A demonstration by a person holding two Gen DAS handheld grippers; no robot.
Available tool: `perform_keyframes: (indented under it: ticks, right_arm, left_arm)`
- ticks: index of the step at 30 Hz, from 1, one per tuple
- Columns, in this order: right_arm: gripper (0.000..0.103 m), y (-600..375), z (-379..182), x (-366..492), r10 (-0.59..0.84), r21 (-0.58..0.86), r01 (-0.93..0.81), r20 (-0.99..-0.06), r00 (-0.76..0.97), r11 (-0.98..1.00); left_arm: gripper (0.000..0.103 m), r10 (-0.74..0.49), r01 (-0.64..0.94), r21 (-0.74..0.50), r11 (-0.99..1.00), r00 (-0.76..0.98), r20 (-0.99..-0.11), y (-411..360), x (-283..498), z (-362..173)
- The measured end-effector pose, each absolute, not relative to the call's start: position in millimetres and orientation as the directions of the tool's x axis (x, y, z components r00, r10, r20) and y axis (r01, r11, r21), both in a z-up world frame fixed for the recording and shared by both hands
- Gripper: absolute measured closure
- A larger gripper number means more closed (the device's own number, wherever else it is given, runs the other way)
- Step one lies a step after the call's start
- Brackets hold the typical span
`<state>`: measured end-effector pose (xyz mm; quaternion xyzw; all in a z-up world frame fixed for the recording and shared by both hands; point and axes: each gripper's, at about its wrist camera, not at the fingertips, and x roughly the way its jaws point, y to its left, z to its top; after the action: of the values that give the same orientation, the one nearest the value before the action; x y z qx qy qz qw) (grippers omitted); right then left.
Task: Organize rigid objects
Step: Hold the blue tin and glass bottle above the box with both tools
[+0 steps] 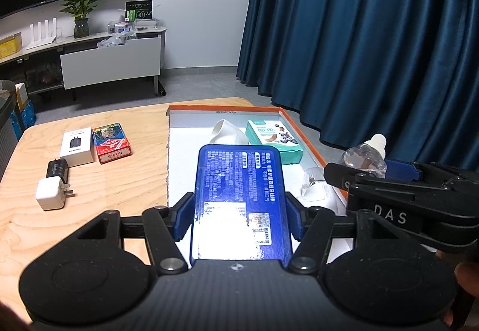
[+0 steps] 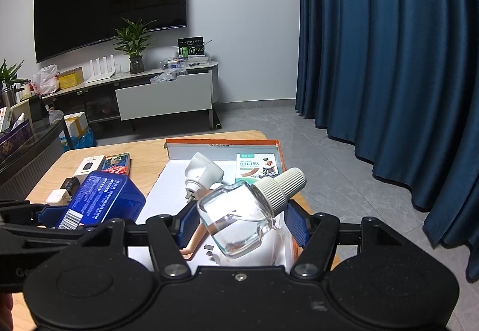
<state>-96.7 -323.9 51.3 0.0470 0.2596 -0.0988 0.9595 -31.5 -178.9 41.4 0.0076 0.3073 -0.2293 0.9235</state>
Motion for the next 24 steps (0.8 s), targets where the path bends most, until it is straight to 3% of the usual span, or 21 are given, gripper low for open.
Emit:
perform_keyframes:
  ticks: [24]
  right_arm:
    - [0.028,-325.0,49.3,-95.0,-0.167,0.035,0.215,-0.512,0.843,0.976]
  left_arm:
    - [0.040,-0.420,0.425,-0.133,0.895,0.706,-0.570,-176.2,-31.8,41.1]
